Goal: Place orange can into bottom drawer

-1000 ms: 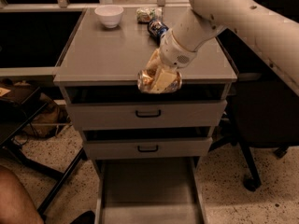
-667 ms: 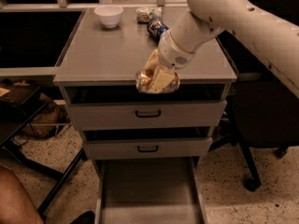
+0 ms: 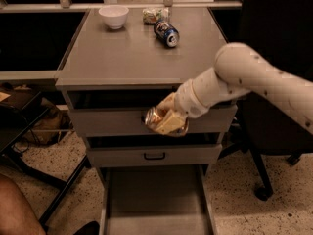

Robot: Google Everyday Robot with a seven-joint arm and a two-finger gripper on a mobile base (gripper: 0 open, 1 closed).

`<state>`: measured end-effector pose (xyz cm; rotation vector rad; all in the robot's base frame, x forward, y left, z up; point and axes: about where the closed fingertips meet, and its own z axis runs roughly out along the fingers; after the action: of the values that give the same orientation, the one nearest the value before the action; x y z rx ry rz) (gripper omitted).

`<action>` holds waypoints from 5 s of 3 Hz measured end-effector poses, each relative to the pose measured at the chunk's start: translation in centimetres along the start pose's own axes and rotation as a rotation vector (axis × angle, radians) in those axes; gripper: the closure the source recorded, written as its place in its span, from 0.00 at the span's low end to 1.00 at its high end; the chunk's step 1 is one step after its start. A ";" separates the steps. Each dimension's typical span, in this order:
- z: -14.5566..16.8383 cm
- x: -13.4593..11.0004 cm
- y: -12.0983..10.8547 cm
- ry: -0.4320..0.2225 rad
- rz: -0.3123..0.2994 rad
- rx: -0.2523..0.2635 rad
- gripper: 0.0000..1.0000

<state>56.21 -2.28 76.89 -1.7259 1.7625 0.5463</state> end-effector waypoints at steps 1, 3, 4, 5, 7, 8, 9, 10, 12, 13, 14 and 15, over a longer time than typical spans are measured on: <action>5.1 4.5 3.9 -0.074 0.106 -0.051 1.00; 7.2 8.2 5.1 -0.028 0.152 -0.063 1.00; 10.6 16.0 7.5 0.072 0.265 -0.065 1.00; 13.1 21.3 9.5 0.114 0.360 -0.044 1.00; 16.4 23.6 10.2 0.083 0.396 -0.073 1.00; 22.6 28.8 10.4 0.068 0.446 -0.115 1.00; 28.8 32.8 12.5 0.048 0.492 -0.192 1.00; 32.7 35.2 14.6 0.035 0.531 -0.253 1.00; 33.7 35.8 15.0 0.052 0.525 -0.226 1.00; 36.3 37.2 14.9 0.064 0.501 -0.165 1.00; 41.4 38.7 14.4 0.078 0.476 -0.111 1.00; 41.4 38.7 14.4 0.078 0.476 -0.111 1.00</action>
Offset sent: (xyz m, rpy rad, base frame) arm -0.0240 0.0025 -0.0565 0.0736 0.0805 -0.0295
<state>48.65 -2.30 18.87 -1.4083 2.2513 0.7967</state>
